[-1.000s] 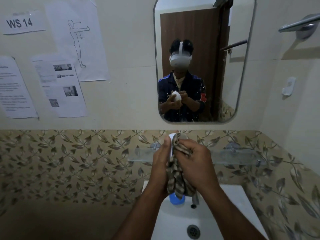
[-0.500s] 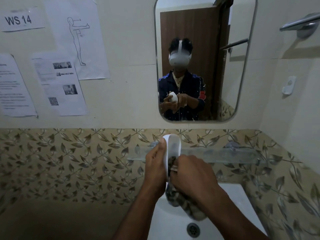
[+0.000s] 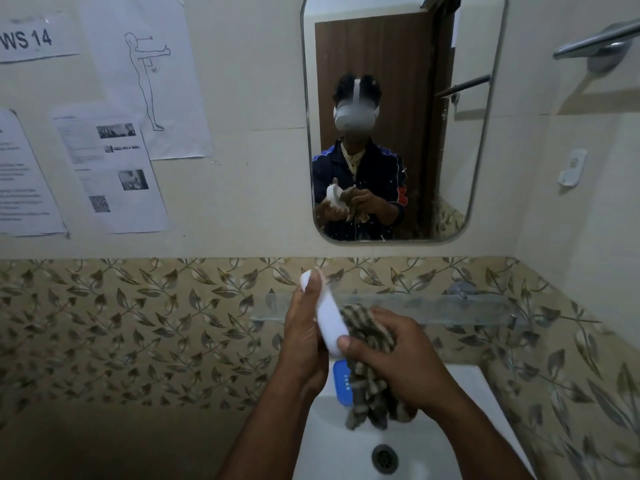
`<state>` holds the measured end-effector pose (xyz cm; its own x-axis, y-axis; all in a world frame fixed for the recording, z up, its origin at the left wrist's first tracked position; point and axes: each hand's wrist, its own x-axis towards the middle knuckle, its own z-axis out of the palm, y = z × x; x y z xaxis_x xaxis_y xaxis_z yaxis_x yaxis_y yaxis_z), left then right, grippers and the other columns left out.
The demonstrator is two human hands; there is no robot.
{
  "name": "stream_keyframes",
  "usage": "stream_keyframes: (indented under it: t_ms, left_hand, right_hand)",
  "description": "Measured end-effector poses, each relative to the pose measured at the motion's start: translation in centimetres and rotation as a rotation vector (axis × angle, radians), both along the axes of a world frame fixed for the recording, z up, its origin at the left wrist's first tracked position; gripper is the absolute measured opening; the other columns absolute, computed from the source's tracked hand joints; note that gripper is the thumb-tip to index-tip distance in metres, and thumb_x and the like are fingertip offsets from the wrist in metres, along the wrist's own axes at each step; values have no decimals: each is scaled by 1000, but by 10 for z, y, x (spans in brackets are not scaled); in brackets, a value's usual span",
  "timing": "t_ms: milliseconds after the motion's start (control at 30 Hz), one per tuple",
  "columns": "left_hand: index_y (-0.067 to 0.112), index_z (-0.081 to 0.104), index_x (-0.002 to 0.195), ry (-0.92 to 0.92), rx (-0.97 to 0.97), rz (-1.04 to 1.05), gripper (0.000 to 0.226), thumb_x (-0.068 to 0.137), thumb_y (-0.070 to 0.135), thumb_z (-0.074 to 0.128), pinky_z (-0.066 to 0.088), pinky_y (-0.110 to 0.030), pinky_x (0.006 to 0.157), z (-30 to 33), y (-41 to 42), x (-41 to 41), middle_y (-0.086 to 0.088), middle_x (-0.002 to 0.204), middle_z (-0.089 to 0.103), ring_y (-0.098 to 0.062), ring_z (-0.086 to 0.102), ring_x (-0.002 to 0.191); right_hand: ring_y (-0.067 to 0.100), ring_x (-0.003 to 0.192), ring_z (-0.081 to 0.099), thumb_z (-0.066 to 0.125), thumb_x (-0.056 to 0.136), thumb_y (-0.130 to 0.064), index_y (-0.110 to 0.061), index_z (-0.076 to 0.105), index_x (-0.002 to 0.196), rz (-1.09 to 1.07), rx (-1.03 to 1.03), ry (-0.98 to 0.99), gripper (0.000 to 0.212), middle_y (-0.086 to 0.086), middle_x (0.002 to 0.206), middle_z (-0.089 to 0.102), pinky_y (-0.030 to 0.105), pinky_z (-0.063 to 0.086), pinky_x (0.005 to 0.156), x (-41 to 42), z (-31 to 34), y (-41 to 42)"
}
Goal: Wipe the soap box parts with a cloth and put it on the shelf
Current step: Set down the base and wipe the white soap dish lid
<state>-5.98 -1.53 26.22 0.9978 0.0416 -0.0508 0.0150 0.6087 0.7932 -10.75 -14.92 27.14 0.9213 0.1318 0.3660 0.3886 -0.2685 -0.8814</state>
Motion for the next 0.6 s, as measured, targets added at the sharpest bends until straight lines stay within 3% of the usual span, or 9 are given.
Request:
stream_keyframes:
  t_ms: [67,100,233,333,400,467,533,600]
  left_hand:
    - [10,64,126,32,-32,-67,71,85,66,52,55,-46,85,1,2,0,-17,104,67,-34,63,98]
    - [9,64,125,50,-38,-87,68,88,64,46,55,-44,81,-1,3,1,-16,100,66,-32,63,93]
    - [15,63,131,40,55,-47,73,73,60,62,57,-44,84,-5,4,2,-15,115,69,-30,67,98]
    - [17,69,118,-11,48,-29,61,69,54,67,61,-39,75,-8,14,7,-12,107,75,-26,72,88]
    - [16,70,117,-4,47,-30,62,67,54,70,60,-41,75,-9,18,9,-12,103,75,-27,72,86]
    - [13,66,124,22,7,-58,72,65,54,76,59,-50,83,-10,17,9,-18,109,72,-33,70,94]
    - [11,63,124,52,-18,-103,78,61,53,81,58,-51,81,-8,14,5,-24,112,68,-38,68,98]
    - [9,65,115,32,13,-162,75,56,51,83,60,-44,73,-7,12,1,-22,106,71,-35,71,92]
  right_hand:
    - [15,78,73,77,77,-29,-17,75,84,82,288,173,15,2,83,77,24,56,67,-4,0,-5]
    - [18,80,73,76,75,-31,-16,76,85,89,329,208,18,4,85,77,26,57,68,-4,0,-6]
    - [13,84,71,72,80,-44,-16,74,91,-6,6,72,30,0,90,73,34,58,78,-3,-13,-2]
    - [2,90,68,66,89,-33,-22,75,97,-268,17,-291,17,-11,96,71,25,56,81,-6,-16,-6]
    - [4,98,65,61,95,-23,-14,72,111,-425,-50,-531,22,-7,110,69,22,55,85,-9,-15,-10]
    - [15,104,64,60,91,-15,-16,65,124,-396,-308,-697,34,0,123,64,27,55,88,-16,-18,-3]
    - [23,108,62,74,78,-7,-26,56,134,-315,-594,-779,62,3,136,57,34,57,86,-20,-32,8]
    - [23,112,61,81,70,-2,-27,54,136,-274,-626,-761,75,2,144,51,33,55,90,-13,-35,6]
